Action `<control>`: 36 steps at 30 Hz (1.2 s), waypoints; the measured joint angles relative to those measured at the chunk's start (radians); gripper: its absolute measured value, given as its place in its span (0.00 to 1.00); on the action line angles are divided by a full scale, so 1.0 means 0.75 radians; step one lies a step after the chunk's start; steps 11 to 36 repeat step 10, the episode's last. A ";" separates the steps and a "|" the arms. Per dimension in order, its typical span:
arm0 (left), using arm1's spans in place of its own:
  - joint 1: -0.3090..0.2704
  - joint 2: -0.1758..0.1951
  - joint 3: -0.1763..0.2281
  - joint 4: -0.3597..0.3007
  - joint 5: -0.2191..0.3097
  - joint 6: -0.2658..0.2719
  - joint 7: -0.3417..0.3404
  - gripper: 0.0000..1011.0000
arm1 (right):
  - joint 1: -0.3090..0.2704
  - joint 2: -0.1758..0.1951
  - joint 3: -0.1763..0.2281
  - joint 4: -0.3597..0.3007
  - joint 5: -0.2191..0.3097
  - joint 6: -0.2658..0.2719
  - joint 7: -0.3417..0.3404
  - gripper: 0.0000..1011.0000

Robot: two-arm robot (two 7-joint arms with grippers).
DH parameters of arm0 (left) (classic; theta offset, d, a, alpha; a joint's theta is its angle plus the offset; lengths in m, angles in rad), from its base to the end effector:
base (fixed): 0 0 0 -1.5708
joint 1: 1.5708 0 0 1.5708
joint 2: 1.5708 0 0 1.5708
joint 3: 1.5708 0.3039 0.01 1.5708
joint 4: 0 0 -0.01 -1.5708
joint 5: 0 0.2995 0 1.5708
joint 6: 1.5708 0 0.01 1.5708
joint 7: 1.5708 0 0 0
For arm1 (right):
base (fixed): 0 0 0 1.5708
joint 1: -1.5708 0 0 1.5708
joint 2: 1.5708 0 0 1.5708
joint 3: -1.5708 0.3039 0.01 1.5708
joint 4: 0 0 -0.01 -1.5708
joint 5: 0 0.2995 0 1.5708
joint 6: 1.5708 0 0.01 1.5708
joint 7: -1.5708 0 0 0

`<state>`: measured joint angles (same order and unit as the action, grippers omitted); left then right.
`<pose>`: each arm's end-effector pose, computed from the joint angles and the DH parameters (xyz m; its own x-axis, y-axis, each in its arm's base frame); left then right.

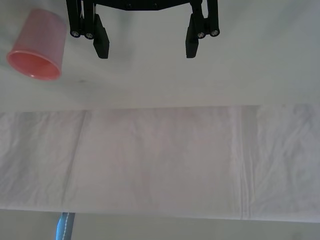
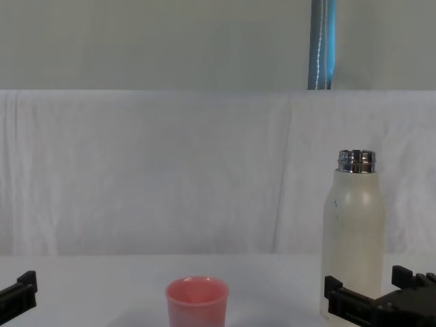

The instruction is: Grasp the thermos with one hand and pour water into the cup lid.

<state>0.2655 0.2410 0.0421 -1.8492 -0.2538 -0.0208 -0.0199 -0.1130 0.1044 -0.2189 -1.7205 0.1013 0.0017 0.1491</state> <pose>0.2402 0.0418 -0.2982 0.1245 0.9917 -0.0326 -0.9921 0.1240 -0.0176 0.2772 0.0407 -0.3066 0.3715 -0.9282 -0.0222 0.9284 0.3711 0.0181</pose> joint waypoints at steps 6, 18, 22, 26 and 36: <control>0.000 0.000 0.000 0.000 0.000 0.000 0.000 0.99 | 0.003 0.001 0.000 0.000 0.000 0.000 -0.001 0.99; 0.000 0.000 0.000 0.000 0.000 0.000 0.000 0.99 | 0.008 0.003 -0.002 0.007 -0.003 -0.001 -0.002 0.99; 0.000 0.000 0.000 0.000 0.000 0.000 0.000 0.99 | 0.008 0.003 -0.002 0.007 -0.003 -0.001 -0.002 0.99; 0.000 0.000 0.000 0.000 0.000 0.000 0.000 0.99 | 0.008 0.003 -0.002 0.007 -0.003 -0.001 -0.002 0.99; 0.000 0.000 0.000 0.000 0.000 0.000 0.000 0.99 | 0.008 0.003 -0.002 0.007 -0.003 -0.001 -0.002 0.99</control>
